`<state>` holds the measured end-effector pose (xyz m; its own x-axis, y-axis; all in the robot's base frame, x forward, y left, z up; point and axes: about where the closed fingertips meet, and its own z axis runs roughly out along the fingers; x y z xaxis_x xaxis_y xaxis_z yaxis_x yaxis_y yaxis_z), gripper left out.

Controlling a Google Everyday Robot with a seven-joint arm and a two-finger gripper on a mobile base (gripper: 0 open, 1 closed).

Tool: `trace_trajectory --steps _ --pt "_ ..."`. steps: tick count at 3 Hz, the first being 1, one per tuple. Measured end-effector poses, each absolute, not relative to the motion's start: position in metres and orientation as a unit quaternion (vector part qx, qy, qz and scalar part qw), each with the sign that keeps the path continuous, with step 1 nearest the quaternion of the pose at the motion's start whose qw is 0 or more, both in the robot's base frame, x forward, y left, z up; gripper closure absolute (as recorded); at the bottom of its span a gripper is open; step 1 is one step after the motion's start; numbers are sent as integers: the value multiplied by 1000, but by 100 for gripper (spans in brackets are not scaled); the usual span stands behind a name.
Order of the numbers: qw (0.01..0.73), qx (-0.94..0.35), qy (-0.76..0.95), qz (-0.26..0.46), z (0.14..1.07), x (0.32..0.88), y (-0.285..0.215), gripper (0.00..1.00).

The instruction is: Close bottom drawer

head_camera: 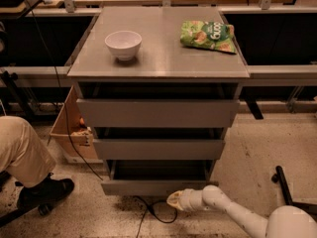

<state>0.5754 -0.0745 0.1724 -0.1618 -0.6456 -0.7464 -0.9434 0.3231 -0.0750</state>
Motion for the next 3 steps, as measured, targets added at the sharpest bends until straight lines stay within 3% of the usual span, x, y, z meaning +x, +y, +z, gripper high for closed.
trace_trajectory --steps 3 --pt "447 -458 735 224 183 614 -52 100"
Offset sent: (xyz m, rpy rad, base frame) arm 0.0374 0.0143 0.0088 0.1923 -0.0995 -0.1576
